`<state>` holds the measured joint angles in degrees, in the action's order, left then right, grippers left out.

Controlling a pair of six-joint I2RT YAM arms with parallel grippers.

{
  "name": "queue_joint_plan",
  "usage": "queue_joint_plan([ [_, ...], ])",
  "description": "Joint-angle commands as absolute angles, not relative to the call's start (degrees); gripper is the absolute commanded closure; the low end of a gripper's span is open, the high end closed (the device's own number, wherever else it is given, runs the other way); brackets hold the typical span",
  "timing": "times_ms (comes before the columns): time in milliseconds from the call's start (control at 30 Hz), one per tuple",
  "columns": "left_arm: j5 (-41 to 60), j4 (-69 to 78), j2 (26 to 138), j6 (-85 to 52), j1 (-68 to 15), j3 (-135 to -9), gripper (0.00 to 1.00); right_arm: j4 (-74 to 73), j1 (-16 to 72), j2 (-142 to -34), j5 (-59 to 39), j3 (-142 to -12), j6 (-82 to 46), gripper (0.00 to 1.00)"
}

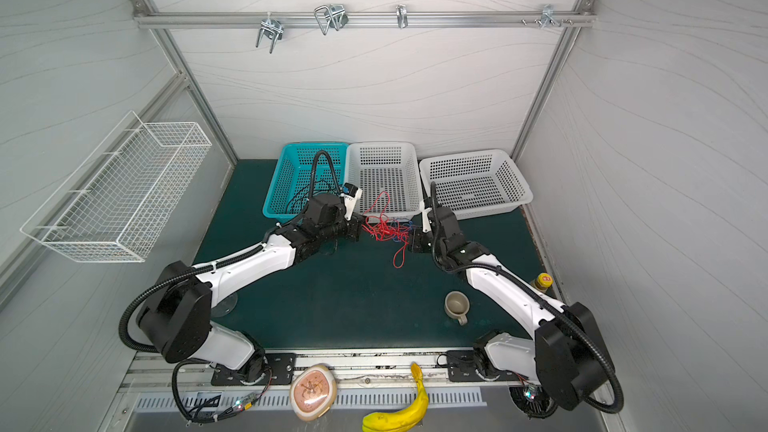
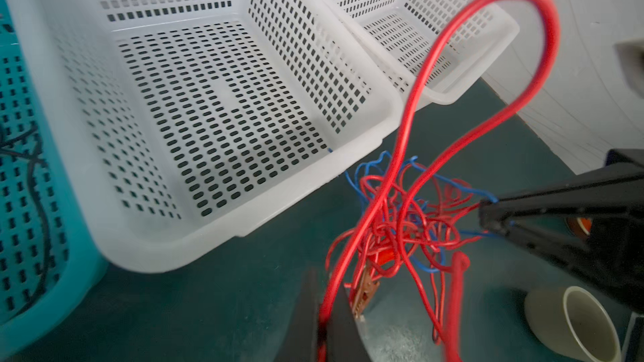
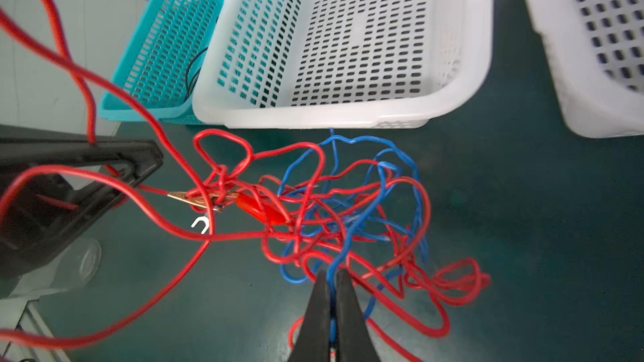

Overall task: Untangle the cables
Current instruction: 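Grasp the blue wire with the right gripper and lift it from the tangle, then carry the blue wire into the middle white basket and open the right gripper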

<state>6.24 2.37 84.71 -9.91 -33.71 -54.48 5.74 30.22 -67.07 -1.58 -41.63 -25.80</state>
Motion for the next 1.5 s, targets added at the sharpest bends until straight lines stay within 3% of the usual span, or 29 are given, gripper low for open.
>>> queue_joint_plan([
  [0, 2.9, 1.0, 80.7, -7.8, -33.2, -53.4, 1.00, 11.8, 27.8, -62.7, 4.2, -41.3, -24.6, 1.00],
  [267, 6.6, -3.7, 73.1, -5.4, -33.1, -50.5, 1.00, 21.1, 22.6, -60.0, 11.6, -41.3, -24.6, 1.00],
  [667, 1.8, -4.9, 66.3, -5.1, -33.1, -46.4, 1.00, 25.4, 20.7, -60.2, 15.0, -42.5, -23.7, 1.00],
  [867, 2.9, -4.4, 66.6, -5.4, -33.1, -46.3, 1.00, 20.4, 20.7, -58.0, 6.4, -41.2, -22.1, 1.00],
  [1133, 4.8, -2.2, 67.7, -5.6, -33.0, -46.3, 1.00, 9.1, 20.8, -56.6, -12.3, -40.8, -20.3, 1.00],
  [1467, 7.0, 0.0, 67.8, -5.6, -33.0, -45.3, 1.00, -1.3, 21.6, -67.3, -15.7, -50.4, -21.8, 1.00],
])
